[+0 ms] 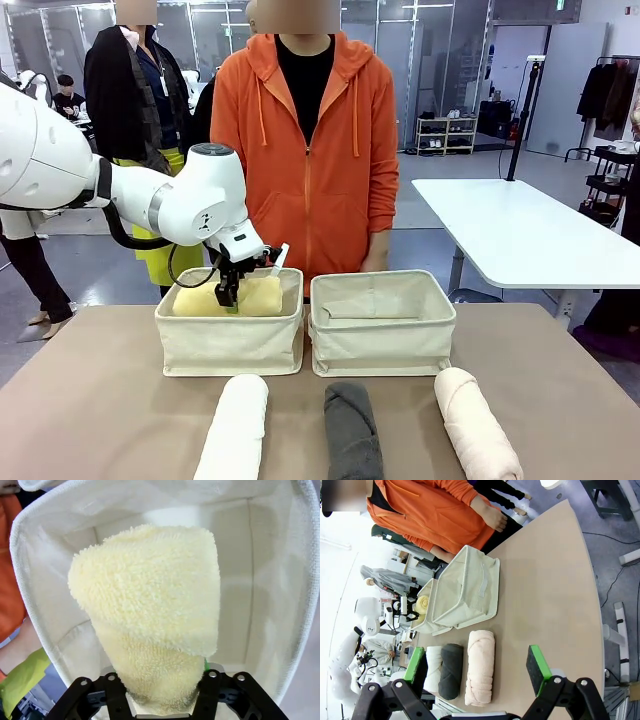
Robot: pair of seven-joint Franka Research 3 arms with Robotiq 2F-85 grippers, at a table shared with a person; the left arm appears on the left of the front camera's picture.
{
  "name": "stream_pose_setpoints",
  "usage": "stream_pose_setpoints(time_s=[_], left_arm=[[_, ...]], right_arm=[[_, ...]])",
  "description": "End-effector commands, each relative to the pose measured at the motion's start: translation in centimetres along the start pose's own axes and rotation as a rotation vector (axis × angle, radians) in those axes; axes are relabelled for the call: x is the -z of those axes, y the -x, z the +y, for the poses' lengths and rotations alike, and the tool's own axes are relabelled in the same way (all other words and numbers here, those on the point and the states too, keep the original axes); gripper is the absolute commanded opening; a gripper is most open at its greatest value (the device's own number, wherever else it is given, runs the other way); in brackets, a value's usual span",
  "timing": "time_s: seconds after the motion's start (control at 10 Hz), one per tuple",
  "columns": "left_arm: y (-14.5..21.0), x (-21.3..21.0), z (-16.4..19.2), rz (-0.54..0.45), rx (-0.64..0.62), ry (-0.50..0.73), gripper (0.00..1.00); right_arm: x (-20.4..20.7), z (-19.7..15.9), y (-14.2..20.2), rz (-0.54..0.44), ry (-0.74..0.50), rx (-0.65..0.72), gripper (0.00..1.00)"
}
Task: Divide the towels into two baskets.
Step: Pick up one hotel-folded towel and place it in the Fabric basket indicated by the person.
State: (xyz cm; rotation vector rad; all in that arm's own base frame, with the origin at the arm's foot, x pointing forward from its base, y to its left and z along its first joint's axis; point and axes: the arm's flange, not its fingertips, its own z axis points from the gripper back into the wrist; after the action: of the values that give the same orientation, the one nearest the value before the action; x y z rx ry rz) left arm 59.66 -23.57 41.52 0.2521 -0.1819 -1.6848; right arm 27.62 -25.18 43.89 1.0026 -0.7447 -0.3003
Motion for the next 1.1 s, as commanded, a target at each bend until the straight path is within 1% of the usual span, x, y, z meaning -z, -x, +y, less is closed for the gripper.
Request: stream_pose_setpoints(time_s=[0.0, 0.2, 0.3, 0.4, 1.0], left_arm=[[-0.27, -1.09, 0.32, -0.030, -0.011, 0.017, 1.00], [-0.32, -1.38, 0.10, -0.027, -0.056, -0.011, 1.00], [0.08, -1.45, -0.60, -0.029, -0.070, -0.006, 1.00], [-0.75, -0.90, 0.25, -0.014, -0.014, -0.011, 1.00], [-0.75, -0.90, 0.25, -0.014, -0.014, -0.011, 1.00]], right_arm=[[-0.19, 0.11, 0.07, -0.007, -0.010, -0.008, 1.00], [-0.19, 0.11, 0.07, -0.007, -0.010, -0.008, 1.00], [-0.19, 0.11, 0.07, -0.007, -0.010, -0.008, 1.00], [-0.19, 0.11, 0.07, -0.007, -0.010, -0.008, 1.00], [-0.19, 0.11, 0.07, -0.007, -0.010, -0.008, 1.00]])
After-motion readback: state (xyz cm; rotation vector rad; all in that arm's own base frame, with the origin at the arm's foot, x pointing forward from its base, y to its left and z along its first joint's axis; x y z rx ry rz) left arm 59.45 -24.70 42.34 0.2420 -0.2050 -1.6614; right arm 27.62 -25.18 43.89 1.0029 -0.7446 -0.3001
